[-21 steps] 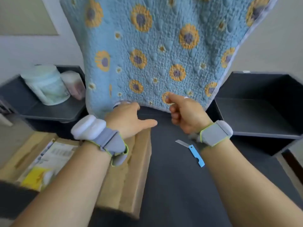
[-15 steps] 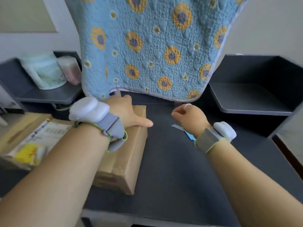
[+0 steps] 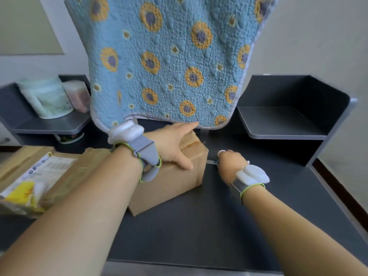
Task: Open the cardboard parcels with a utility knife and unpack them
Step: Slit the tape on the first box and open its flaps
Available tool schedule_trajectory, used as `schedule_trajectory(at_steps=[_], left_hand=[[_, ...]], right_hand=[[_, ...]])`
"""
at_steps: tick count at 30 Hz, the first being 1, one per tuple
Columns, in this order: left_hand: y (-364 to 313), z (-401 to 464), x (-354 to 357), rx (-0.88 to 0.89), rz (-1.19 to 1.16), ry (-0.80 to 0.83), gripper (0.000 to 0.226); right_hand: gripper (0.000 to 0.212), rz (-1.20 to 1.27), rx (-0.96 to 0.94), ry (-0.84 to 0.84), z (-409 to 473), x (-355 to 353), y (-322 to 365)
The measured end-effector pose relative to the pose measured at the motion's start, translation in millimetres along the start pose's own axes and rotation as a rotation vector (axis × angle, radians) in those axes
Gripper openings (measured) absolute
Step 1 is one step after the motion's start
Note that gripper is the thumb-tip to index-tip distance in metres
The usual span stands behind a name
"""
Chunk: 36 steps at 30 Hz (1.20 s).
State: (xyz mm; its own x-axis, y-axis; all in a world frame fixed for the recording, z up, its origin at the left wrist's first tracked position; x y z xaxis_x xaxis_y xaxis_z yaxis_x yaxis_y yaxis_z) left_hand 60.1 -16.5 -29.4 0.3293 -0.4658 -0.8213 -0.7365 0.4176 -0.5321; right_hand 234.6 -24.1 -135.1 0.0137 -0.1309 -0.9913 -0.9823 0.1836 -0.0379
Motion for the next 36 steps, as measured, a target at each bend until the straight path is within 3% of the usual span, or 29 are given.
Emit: schedule_trajectory(at_steps=[7,10,12,16,19,25,36], left_hand=[[0,25,-2,0.04,-0.086,0.127,0.109],[4,34,0,-0.06,0.077,0.06,0.121],[7,37,2,-0.138,0.159,-0.001,0.129],[9,33,8,-0.087,0.119,-0.113,0.124],[10,30,10,-0.047,0.097,-0.165,0.12],[9,29,10,-0.029,0.117,-0.192,0.118],[11,32,18,-0.099,0.255,-0.12,0.123]], right_hand=[[0.025,0.366,0.067,0.075,0,-6,-13],[0.023,0.523,0.07,0.039,0,-8,-16],[0.023,0.758,0.109,-0.033,0,-11,-15],[0.024,1.239,0.115,-0.115,-6,-21,-5],[0.014,1.317,0.062,-0.165,-13,-29,2],[0.016,1.371,-0.029,-0.178,-22,-37,7],[0.017,1.352,-0.031,-0.173,-25,-43,6]])
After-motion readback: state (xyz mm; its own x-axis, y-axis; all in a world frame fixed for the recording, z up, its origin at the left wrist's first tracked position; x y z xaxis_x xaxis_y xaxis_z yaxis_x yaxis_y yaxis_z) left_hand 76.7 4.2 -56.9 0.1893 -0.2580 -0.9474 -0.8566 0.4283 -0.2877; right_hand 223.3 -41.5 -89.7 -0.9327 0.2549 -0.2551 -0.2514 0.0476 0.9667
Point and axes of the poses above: each hand's wrist, its own z-axis towards the middle knuckle, its own x-axis out of the palm, y = z × x, the point moved 2 cm from there along z, towards the middle knuckle, and after that the axes turned 14 degrees about -z, right-handed, at the moved point
